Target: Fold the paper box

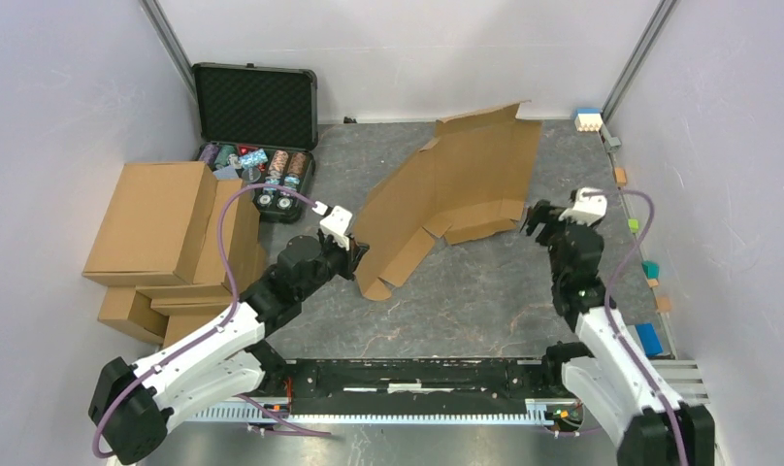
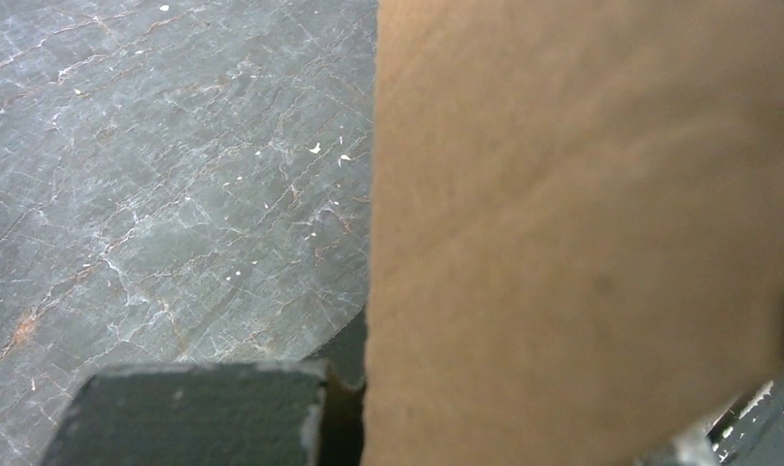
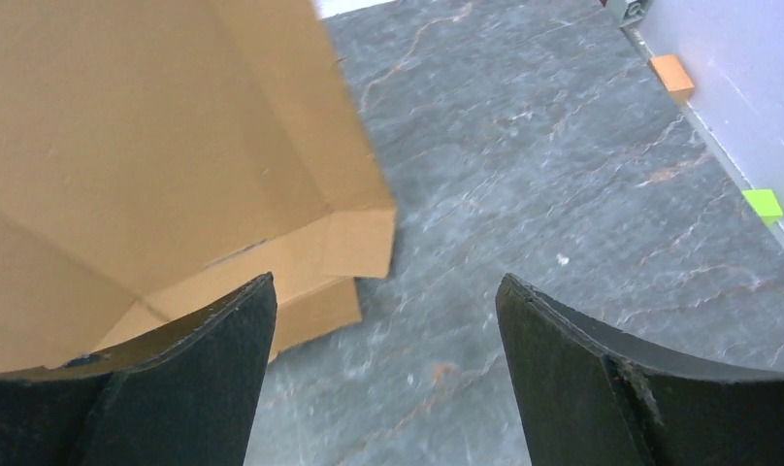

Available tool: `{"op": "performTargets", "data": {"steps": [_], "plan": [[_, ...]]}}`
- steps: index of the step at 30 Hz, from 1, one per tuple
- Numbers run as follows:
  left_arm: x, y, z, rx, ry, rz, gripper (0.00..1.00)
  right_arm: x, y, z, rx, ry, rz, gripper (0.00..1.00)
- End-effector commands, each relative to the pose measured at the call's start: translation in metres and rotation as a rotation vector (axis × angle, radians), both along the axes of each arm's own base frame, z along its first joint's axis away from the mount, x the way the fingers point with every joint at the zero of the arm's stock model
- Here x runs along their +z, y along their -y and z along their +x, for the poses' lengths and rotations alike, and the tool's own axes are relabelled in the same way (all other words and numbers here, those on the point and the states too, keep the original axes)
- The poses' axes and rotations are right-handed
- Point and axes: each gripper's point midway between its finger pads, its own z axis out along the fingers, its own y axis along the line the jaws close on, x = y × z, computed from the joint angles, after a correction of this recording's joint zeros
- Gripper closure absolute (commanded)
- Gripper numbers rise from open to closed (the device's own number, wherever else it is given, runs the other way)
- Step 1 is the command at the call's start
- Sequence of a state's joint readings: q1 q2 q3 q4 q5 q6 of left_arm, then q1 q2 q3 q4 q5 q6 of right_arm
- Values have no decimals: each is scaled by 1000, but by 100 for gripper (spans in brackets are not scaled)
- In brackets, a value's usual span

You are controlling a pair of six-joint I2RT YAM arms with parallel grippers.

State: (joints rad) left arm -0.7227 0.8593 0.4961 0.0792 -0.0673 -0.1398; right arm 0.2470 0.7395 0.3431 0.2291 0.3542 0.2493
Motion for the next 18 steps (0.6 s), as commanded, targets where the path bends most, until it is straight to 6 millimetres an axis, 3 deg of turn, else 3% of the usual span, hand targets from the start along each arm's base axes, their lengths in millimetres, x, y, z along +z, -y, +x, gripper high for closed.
{"op": "performTargets", "data": {"steps": [1,3,4,6,7,10,11,12,13,14,15,16,17,18], "plan": [[6,1,-3,-33,44,17,98,44,-11,41,194,87,83,12],[6,1,-3,-33,45,12,98,53,-19,64,318,113,-3,11],[6,2,-3,-34,47,8,98,69,-42,74,468,186,-49,7],[4,4,-2,-39,41,8,98,81,-59,112,582,246,-98,2],[3,5,-1,-40,38,9,98,72,-47,145,572,226,-85,2],[-1,8,2,-39,21,16,98,67,-49,257,657,213,-47,2],[-2,10,3,-41,20,11,98,95,-61,289,756,301,2,2],[-5,12,4,-43,14,14,98,74,-80,315,884,282,81,26],[-6,14,7,-41,5,18,98,107,-102,327,1011,360,116,91],[-10,14,9,-37,-9,29,98,102,-123,330,1065,366,162,100],[-12,14,13,-24,-23,40,98,108,-164,297,1171,412,217,100],[-17,13,17,-7,-43,58,98,115,-203,252,1271,452,211,100],[-17,11,21,9,-53,70,98,110,-220,202,1246,442,175,100],[-16,7,25,33,-55,82,98,82,-223,163,1086,386,119,100]]}}
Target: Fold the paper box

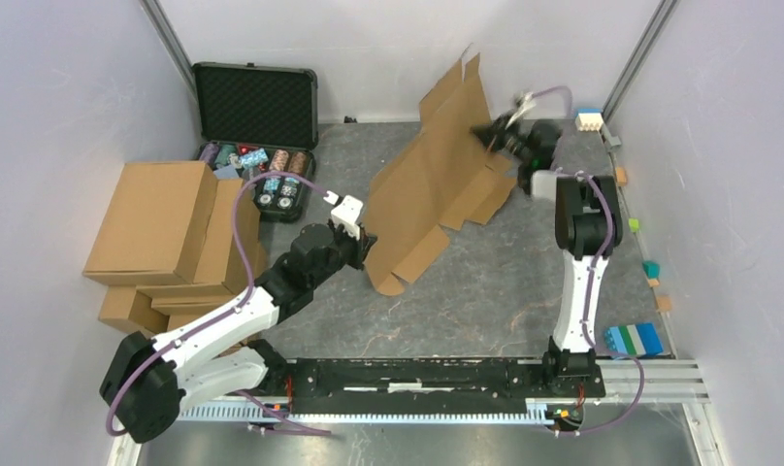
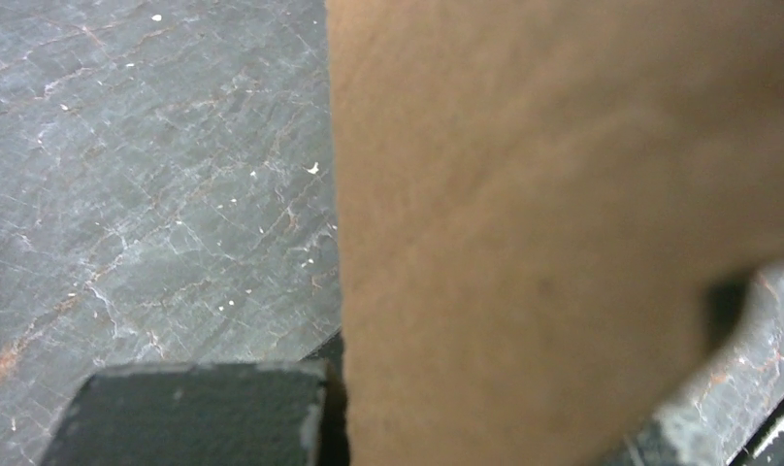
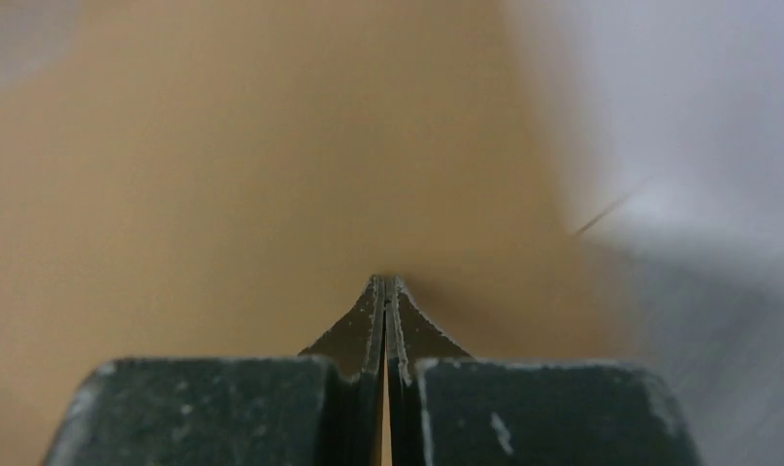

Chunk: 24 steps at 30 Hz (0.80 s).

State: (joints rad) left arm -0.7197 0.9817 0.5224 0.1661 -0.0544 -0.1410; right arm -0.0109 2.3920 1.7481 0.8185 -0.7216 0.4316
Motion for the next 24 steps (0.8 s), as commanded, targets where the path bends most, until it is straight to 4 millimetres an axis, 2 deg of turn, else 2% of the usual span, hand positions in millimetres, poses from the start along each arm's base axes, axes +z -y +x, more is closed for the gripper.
{"op": "performTargets", "data": {"steps": [1,2,3,4,5,6,7,10,12,14,16,18,20,21,22,24], "plan": [[-4,-11,13,64,-40,81,98,70,-116,-207,85,238,-170,100],[1,-15,15,85,-37,75,98,49,-107,-238,10,149,-230,100],[9,-17,14,92,-29,66,98,57,-97,-272,19,133,-215,100],[19,-18,14,95,-16,52,98,57,-71,-298,-69,113,-241,100],[20,-22,12,105,-27,61,98,62,-38,-316,-224,111,-225,100],[24,-23,10,113,-35,57,98,82,-2,-337,-378,147,-180,100],[27,-20,9,102,-38,54,98,97,31,-350,-528,151,-169,100],[35,-7,1,57,-17,59,98,143,82,-365,-760,185,-253,100],[42,-1,-3,45,8,73,98,184,97,-372,-842,243,-219,100],[49,3,-7,29,22,95,98,231,97,-381,-843,347,-139,100],[61,4,-13,20,50,118,98,257,92,-373,-832,348,-114,100],[79,5,-21,4,83,145,98,262,70,-348,-751,293,-178,100],[103,5,-31,-27,107,152,98,247,51,-317,-642,215,-223,100],[118,4,-36,-46,113,151,98,238,49,-302,-570,173,-190,99],[126,0,-41,-54,91,167,98,225,66,-290,-523,132,-93,96],[159,-5,-50,-84,66,180,98,200,83,-280,-335,87,92,59]]}}
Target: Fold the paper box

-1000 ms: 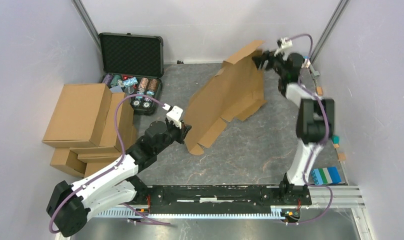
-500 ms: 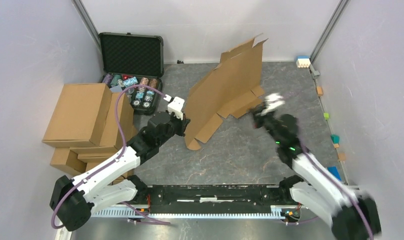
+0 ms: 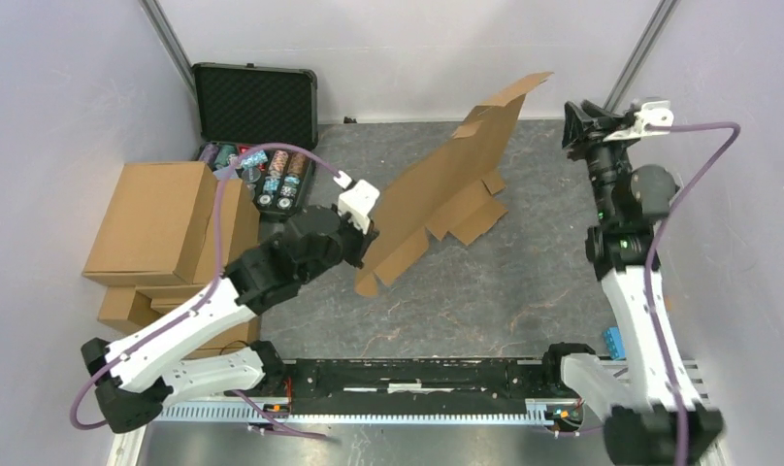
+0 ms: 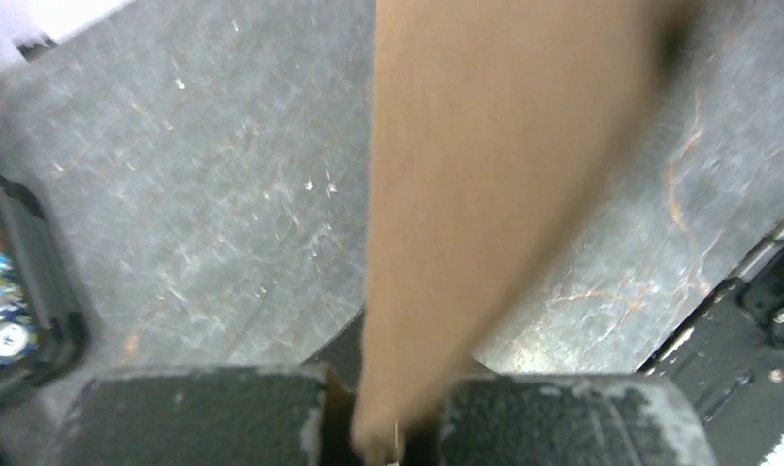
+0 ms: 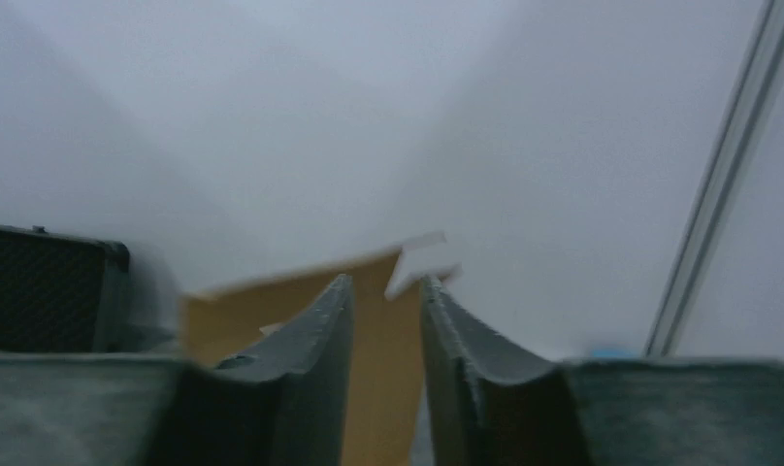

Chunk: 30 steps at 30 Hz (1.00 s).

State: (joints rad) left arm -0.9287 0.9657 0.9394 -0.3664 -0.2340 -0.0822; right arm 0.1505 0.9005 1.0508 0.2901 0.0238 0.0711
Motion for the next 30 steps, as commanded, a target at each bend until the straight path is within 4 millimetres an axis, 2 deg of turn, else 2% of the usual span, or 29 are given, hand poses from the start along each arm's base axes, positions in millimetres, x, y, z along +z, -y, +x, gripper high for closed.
{"op": "performTargets", "data": {"steps": [1,2,4,5,7,9,11,12,13,15,17,19,23,30], "plan": [[87,-20,-19,-56,47,32,98,-102,1,34,458,-260,211,7],[101,-20,-27,-105,43,39,98,-111,2,34,482,-280,213,2],[128,-26,-36,-139,59,41,98,-133,11,26,400,-252,224,2],[139,-31,-41,-151,60,45,98,-128,7,13,429,-169,207,2],[172,-40,-51,-161,71,22,98,-130,-5,-10,537,-97,207,2],[203,-46,-64,-193,83,-22,98,-128,-14,-25,646,-48,215,2],[225,-46,-77,-243,87,-65,98,-119,-21,-44,780,17,265,2],[232,-48,-81,-251,87,-76,98,-106,-30,-64,892,82,250,2],[240,-47,-88,-288,89,-94,98,-106,-34,-60,949,44,248,2],[248,-47,-98,-331,95,-115,98,-98,-55,-66,1006,70,131,2],[254,-49,-103,-353,114,-126,98,-86,-64,-66,1018,104,90,2],[257,-51,-106,-366,130,-127,98,-76,-58,-51,991,107,98,2],[261,-56,-119,-416,155,-145,98,-59,-55,-41,1020,132,66,2],[275,-74,-127,-404,245,-189,98,-67,-51,-28,1010,110,76,2]]}}
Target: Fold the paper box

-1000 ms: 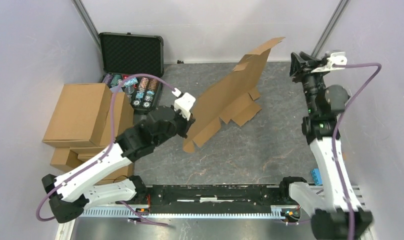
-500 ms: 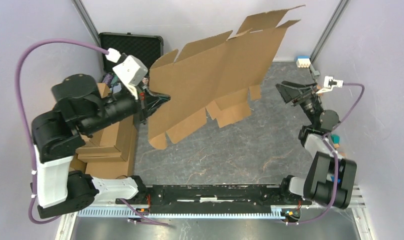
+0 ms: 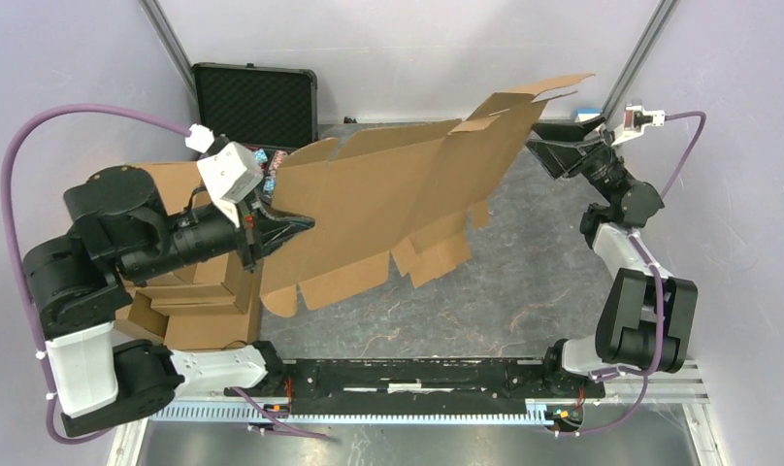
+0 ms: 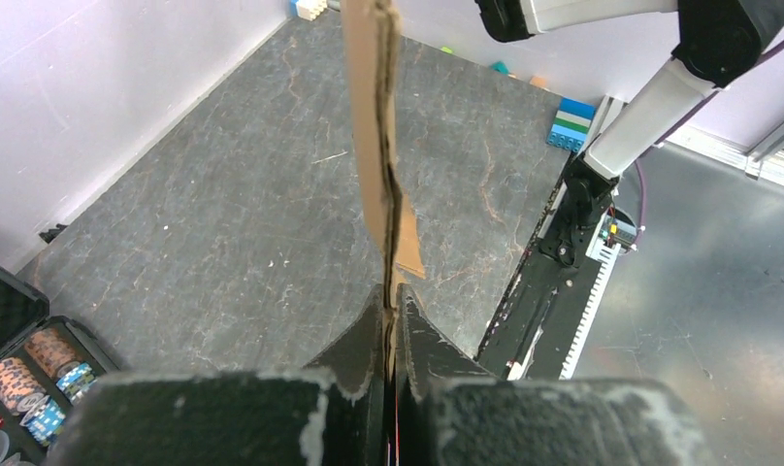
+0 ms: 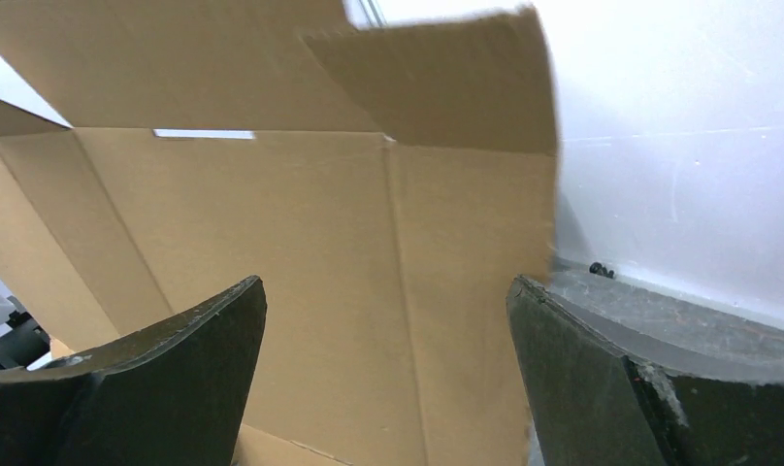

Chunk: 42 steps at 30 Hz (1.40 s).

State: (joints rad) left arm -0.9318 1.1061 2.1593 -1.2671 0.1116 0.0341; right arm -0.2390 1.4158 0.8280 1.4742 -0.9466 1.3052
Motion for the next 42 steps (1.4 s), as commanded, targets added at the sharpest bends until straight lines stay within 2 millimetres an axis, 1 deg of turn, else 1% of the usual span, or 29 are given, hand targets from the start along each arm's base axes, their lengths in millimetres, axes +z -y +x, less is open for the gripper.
{"op": "performTargets", "data": {"steps": [1,4,7,9,11,14,15,16,17,18,19,20,22,23,24,25,26,27,28,29,30,31,33,34,36,37,38,40,42], "plan": [[30,-10,-10,-30,133,-87,98,22,-12,-47,10,371,-123,2],[31,-14,-8,-12,146,-93,98,7,-7,-47,-11,330,-122,2],[31,-15,-7,-8,159,-94,98,-4,-8,-48,-14,318,-134,2],[31,-15,-9,-16,160,-97,98,-2,-21,-57,49,358,-155,2],[32,-14,-10,-23,165,-99,98,4,-41,-68,124,409,-197,2],[31,-15,-7,-13,172,-102,98,14,-66,-87,186,507,-227,3],[30,-16,-6,1,175,-102,98,16,-71,-89,198,523,-231,16],[29,-15,-2,14,174,-103,98,19,-72,-86,200,508,-218,32],[28,-17,2,40,175,-109,98,22,-71,-88,203,505,-206,54],[25,-16,8,69,173,-113,98,23,-70,-90,208,497,-197,73],[21,-15,15,97,169,-113,98,24,-69,-92,205,484,-190,84],[16,-16,23,140,169,-110,98,22,-67,-90,192,458,-181,99],[0,-14,41,215,164,-93,98,15,-62,-81,117,391,-179,100],[-14,-10,51,247,160,-80,98,6,-58,-69,48,335,-190,100],[-27,-4,60,268,160,-76,98,-9,-51,-52,-55,253,-214,100],[-34,0,66,289,168,-95,98,-25,-43,-36,-165,177,-248,100],[-50,6,74,304,162,-89,98,-45,-35,-22,-294,101,-324,100],[-63,11,80,318,160,-97,98,-59,-29,-17,-405,71,-400,100],[-74,14,86,341,153,-110,98,-69,-30,-16,-462,33,-429,100],[-89,20,91,350,135,-119,98,-79,-24,-16,-510,-11,-429,100],[-101,26,95,353,124,-121,98,-90,-24,-16,-513,-59,-418,100],[-119,31,99,355,108,-104,98,-106,-26,-15,-503,-121,-408,100],[-145,42,107,369,62,-97,98,-141,-34,-16,-464,-207,-437,100],[-159,46,111,377,49,-88,98,-163,-31,-15,-495,-285,-453,100],[-185,52,117,394,23,-75,98,-192,-29,-21,-529,-346,-476,100],[-196,55,120,403,14,-81,98,-202,-25,-24,-564,-370,-479,100],[-214,57,123,407,-2,-67,98,-215,-19,-26,-598,-416,-483,100],[-238,62,128,419,-30,-66,98,-230,-12,-31,-636,-442,-492,100],[-256,69,128,398,-55,-77,98,-242,-9,-36,-644,-457,-512,93]]}}
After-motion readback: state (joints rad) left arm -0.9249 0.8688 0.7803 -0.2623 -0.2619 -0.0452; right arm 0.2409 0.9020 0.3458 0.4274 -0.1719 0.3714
